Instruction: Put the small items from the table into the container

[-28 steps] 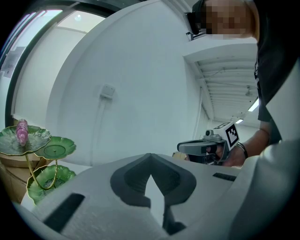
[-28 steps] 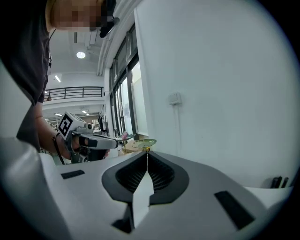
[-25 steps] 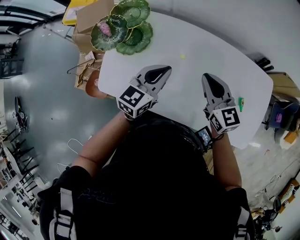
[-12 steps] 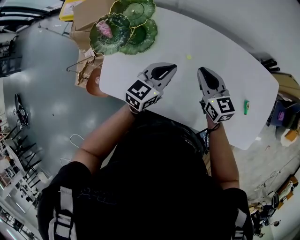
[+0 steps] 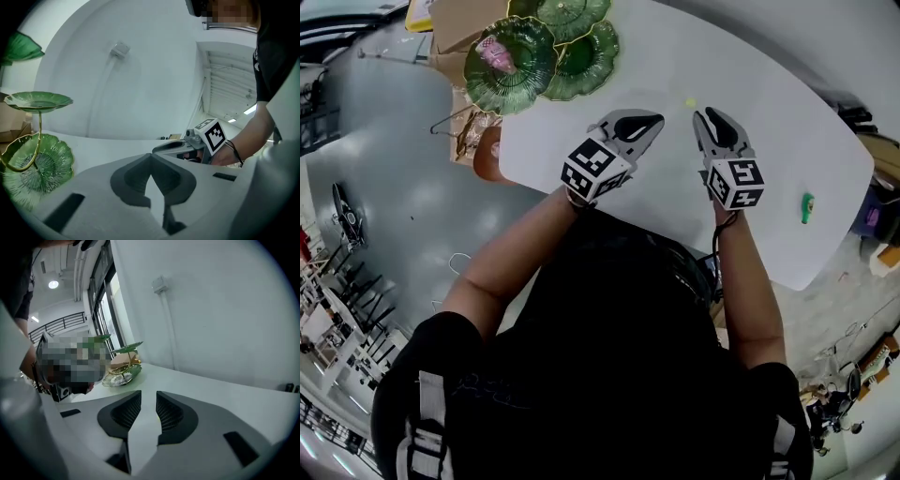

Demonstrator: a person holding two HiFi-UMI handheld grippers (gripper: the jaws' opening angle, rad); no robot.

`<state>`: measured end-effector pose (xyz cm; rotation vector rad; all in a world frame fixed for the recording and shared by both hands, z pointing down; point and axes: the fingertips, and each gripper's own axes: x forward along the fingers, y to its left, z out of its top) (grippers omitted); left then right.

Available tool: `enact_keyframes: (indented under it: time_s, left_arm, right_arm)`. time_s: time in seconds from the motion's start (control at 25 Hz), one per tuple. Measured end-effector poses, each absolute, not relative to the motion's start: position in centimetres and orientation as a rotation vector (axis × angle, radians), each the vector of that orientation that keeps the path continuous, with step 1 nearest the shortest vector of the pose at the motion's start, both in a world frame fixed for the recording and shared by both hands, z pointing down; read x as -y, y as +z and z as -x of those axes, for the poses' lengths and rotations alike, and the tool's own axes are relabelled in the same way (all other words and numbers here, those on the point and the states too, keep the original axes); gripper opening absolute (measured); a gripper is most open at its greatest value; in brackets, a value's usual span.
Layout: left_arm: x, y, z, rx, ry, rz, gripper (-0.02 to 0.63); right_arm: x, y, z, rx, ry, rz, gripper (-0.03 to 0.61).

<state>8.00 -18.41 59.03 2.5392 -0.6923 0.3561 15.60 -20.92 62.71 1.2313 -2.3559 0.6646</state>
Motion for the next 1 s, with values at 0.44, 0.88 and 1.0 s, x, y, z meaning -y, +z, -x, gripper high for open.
enact_keyframes:
  time_s: [0.44,0.88,1.0]
  left_arm:
    - [20.1,61.3,-9.0,0.631,0.4,-2.53,0.005]
    - [20.4,61.8,-7.8,0.647,0.409,-2.51,0.005]
    - [20.4,61.8,-7.7,0.655,0.403,-2.508,0.005]
  right_arm:
    - [22.8,70.7,-15.5,2.209,0.625,-1.12,0.115]
    - [22.9,73.4,-15.6,2.133,0.622,-1.104,0.112]
    - [22.9,73.3,-15.6,2.13,0.61,-1.102,0.1]
